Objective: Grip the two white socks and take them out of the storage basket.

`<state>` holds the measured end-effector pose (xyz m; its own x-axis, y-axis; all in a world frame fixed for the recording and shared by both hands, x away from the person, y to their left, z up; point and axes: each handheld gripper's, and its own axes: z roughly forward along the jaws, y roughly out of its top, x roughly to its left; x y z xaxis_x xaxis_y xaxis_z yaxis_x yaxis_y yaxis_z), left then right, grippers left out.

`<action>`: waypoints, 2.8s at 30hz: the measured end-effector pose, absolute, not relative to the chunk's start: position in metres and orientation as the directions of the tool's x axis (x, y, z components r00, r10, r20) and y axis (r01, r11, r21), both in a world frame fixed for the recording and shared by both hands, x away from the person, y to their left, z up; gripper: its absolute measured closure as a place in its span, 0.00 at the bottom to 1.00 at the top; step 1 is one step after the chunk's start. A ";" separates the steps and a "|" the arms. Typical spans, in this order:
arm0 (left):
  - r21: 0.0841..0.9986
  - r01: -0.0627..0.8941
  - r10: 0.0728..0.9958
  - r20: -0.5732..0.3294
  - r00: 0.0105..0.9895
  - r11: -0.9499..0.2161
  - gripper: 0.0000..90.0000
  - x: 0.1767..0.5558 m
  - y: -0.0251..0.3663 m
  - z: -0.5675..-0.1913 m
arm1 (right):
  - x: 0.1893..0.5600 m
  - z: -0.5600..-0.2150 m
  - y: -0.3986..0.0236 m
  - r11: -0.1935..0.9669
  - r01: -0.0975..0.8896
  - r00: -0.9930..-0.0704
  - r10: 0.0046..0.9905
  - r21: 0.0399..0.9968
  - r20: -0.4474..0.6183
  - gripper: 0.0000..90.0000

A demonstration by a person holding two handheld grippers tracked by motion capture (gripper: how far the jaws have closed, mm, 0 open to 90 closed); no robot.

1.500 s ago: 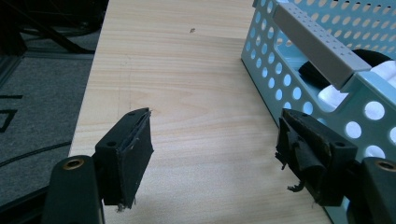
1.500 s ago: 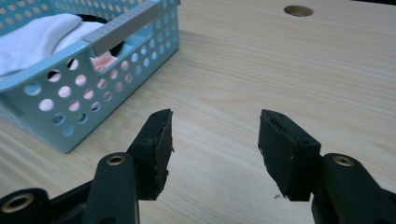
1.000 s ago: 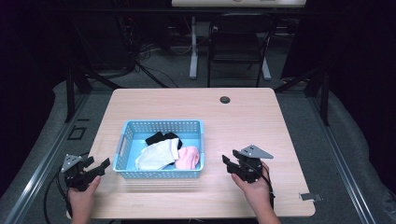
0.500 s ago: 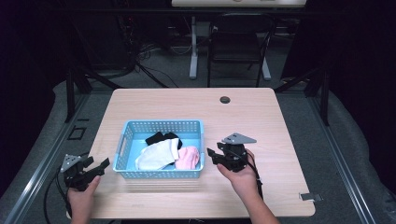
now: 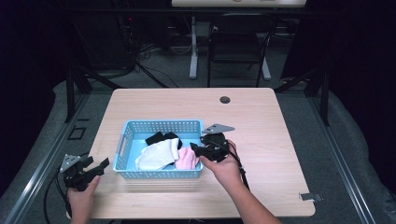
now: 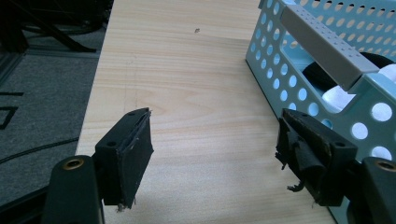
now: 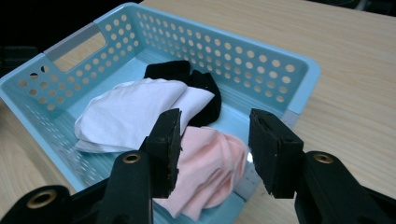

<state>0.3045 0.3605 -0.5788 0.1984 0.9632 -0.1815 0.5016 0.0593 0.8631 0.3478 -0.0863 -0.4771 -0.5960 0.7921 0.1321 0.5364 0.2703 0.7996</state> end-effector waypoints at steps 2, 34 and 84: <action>0.863 0.502 0.963 -0.181 0.199 0.058 0.29 0.304 0.360 -0.579 | 0.351 -0.478 -0.079 0.288 0.543 -0.605 0.786 0.789 0.129 0.60; 0.864 0.501 0.962 -0.180 0.203 0.056 0.30 0.305 0.360 -0.579 | 0.405 -0.513 0.003 0.325 0.780 -0.544 0.774 0.535 0.324 0.70; 0.863 0.502 0.962 -0.181 0.206 0.055 0.29 0.306 0.359 -0.579 | 0.368 -0.466 0.015 0.414 0.429 -0.767 0.636 0.803 0.082 0.97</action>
